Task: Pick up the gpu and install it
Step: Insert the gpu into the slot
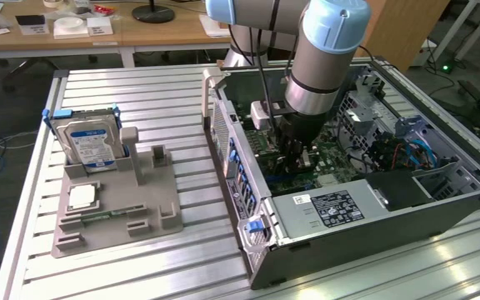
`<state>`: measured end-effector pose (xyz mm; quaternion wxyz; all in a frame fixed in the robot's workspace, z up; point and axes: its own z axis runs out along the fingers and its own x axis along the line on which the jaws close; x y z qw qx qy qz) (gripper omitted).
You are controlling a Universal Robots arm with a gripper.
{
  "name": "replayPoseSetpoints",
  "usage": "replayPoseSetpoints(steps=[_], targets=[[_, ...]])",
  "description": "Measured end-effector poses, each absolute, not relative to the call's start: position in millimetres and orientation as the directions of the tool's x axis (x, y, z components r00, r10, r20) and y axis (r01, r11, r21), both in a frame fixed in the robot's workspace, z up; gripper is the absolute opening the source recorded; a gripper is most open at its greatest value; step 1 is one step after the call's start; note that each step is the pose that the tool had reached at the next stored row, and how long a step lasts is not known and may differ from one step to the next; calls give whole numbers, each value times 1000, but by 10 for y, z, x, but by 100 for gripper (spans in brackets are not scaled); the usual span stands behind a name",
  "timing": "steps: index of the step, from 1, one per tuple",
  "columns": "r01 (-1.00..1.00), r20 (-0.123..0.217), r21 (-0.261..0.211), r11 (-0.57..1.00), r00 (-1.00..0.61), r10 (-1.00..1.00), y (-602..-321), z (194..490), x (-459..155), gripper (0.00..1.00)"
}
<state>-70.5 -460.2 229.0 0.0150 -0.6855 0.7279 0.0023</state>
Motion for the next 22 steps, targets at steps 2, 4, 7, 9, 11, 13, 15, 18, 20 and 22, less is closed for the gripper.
replayPoseSetpoints(steps=[2,4,7,9,11,13,15,18,20,22], targets=[[-998,-25,-17,59,-58,-998,-4602,2289,-705,28],[-998,-25,-17,55,-55,-998,-4602,2289,-705,28],[-999,-25,-17,48,-47,-999,-4600,2288,-704,28],[-999,-25,-17,44,-44,-999,-4600,2288,-703,28],[-999,-25,-17,44,-44,-999,-4600,2289,-703,28],[-999,-25,-17,44,-44,-999,-4600,2287,-703,28],[-999,-25,-17,44,-44,-999,-4600,2277,-703,28],[-999,-25,-17,44,-43,-999,-4600,2257,-703,28],[-999,-25,-17,44,-44,-999,-4601,2247,-704,28],[-999,-24,-17,44,-44,-999,-4601,2237,-704,28]])
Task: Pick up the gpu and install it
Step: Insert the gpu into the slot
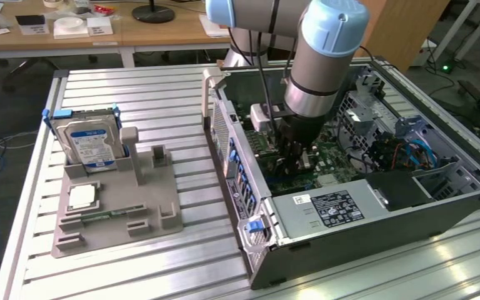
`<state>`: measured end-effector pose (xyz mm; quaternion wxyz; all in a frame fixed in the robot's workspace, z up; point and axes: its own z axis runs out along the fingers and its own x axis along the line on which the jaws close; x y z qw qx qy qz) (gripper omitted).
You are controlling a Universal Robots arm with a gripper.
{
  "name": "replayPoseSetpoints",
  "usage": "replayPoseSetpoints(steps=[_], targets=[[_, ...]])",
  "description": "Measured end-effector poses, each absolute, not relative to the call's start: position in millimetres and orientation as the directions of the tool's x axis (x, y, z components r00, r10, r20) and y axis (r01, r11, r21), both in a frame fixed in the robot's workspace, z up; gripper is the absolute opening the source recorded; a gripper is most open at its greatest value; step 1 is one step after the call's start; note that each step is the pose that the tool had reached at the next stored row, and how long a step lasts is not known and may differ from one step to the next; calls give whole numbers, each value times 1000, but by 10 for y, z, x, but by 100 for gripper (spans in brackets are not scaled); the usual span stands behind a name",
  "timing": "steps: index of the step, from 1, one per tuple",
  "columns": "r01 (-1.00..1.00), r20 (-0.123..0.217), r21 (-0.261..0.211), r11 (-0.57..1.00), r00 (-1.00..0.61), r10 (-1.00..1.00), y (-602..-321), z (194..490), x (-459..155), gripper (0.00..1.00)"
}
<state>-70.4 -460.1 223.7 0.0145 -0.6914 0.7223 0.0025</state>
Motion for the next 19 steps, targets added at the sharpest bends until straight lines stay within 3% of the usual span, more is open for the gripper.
replayPoseSetpoints(steps=[19], targets=[[-999,-24,-16,44,-44,-999,-4583,2207,-704,28]])
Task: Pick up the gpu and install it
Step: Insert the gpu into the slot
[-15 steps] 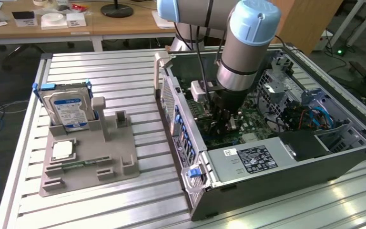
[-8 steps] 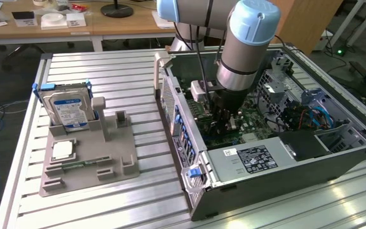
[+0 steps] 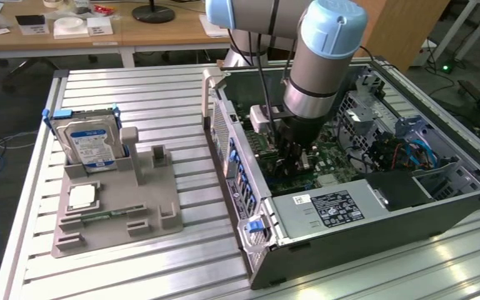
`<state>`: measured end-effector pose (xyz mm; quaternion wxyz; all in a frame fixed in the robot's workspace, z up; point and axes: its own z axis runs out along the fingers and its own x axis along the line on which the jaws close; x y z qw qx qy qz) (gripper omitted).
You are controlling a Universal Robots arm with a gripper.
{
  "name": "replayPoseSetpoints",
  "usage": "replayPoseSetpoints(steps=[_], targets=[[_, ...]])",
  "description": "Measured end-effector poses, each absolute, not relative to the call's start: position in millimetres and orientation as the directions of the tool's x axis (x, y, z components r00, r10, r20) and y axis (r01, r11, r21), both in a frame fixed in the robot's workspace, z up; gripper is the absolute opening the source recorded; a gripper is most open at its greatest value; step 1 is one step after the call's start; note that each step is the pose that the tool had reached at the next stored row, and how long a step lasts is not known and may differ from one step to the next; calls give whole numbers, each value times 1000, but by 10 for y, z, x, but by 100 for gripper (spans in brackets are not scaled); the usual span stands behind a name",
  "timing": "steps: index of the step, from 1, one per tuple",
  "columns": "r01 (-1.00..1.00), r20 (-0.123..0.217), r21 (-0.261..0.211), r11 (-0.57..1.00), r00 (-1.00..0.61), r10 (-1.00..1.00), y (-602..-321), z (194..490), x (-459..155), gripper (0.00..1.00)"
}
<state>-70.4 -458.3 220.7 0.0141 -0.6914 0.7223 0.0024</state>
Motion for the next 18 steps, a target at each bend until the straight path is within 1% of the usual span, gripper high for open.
replayPoseSetpoints(steps=[11,18], targets=[[-999,-23,-16,44,-44,-999,-4564,2204,-703,28],[-999,-23,-16,44,-44,-999,-4565,2151,-708,28]])
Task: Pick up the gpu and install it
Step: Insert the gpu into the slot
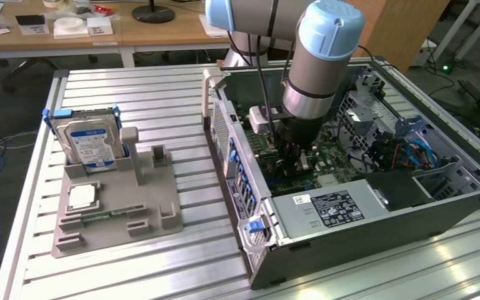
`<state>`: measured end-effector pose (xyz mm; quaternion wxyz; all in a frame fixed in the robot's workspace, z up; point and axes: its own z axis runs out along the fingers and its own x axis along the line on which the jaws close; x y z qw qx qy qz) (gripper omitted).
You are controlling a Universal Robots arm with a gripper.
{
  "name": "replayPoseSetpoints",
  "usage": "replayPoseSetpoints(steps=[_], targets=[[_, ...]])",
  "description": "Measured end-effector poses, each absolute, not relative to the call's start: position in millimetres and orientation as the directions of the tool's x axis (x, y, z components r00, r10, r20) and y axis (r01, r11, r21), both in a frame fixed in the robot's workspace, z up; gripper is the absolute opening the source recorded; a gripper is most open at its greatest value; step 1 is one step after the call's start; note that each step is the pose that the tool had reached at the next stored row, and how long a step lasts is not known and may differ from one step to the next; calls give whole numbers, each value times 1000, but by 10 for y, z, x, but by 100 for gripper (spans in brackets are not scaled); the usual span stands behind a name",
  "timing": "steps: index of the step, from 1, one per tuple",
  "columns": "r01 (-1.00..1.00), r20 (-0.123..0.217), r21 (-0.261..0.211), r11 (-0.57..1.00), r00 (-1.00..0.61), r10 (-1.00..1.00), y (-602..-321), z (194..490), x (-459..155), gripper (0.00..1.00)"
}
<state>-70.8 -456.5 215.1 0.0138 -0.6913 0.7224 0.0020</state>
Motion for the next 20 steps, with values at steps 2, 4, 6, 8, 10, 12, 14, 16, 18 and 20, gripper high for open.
replayPoseSetpoints(steps=[2,4,6,8,10,12,14,16,18,20], targets=[[-999,-23,-16,44,-43,-999,-4564,2150,-708,28],[-999,-23,-16,44,-43,-999,-4564,2150,-709,28],[-999,-23,-17,44,-43,-999,-4565,2150,-713,28],[-999,-22,-18,44,-43,-999,-4565,2149,-718,28],[-999,-22,-18,44,-43,-999,-4565,2149,-718,28],[-999,-23,-17,44,-43,-999,-4565,2150,-720,28],[-999,-23,-17,44,-43,-999,-4565,2150,-721,28],[-999,-22,-19,44,-44,-999,-4566,2149,-720,28],[-999,-22,-19,44,-44,-999,-4565,2152,-720,28],[-999,-27,-18,45,-44,-999,-4560,2155,-723,29]])
